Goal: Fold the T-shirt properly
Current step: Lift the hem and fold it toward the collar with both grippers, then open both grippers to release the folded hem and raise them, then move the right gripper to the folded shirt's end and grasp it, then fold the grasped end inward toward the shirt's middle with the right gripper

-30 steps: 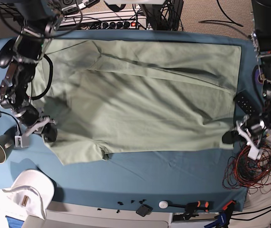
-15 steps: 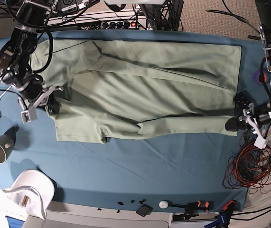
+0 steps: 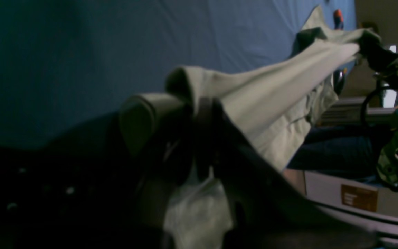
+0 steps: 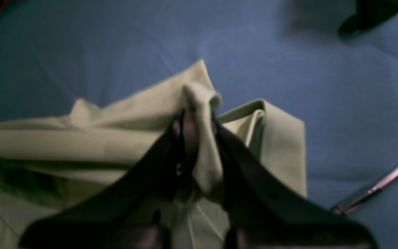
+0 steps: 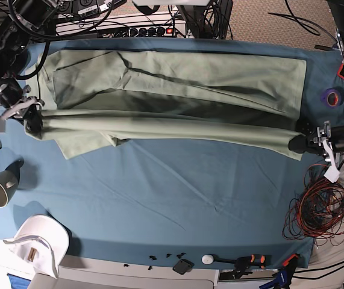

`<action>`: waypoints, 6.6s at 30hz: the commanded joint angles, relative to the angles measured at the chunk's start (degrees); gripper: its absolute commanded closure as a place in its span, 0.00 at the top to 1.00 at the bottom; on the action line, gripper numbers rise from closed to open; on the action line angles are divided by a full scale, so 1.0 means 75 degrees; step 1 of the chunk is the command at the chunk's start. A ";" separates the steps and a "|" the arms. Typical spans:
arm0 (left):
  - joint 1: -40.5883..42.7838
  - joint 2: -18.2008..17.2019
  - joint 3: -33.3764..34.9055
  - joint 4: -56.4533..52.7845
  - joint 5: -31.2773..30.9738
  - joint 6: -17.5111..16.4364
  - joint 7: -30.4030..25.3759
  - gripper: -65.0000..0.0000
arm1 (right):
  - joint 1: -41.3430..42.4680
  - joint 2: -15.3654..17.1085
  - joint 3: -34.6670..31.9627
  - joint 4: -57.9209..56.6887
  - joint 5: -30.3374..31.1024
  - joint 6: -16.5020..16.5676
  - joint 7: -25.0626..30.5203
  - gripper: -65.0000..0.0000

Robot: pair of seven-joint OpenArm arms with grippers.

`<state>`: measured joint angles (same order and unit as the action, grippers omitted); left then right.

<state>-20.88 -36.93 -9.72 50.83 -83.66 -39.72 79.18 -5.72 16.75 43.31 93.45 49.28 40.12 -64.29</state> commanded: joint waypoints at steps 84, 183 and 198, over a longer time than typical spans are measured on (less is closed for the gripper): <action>0.0775 -0.0236 -0.2209 0.1361 -0.0179 -0.0037 -0.0157 0.41 | 0.3025 0.0119 -0.0801 -0.3299 -0.3179 -0.1478 0.0807 0.39; 0.0775 -0.0219 -0.2209 0.1361 -0.0179 -0.0037 -0.0157 0.41 | -0.2734 -0.0391 -0.2078 0.2929 0.1568 -0.0016 -0.2094 0.00; 0.1250 -0.0504 -0.2209 0.1361 -0.0179 -0.0037 -0.0245 0.58 | -0.2769 -0.0396 -0.2049 0.2955 0.1547 -0.0016 -0.1495 0.44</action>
<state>-10.57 -38.92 -25.85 60.16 -83.44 -39.72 77.89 -26.63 13.15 27.40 114.45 59.90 39.94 -76.47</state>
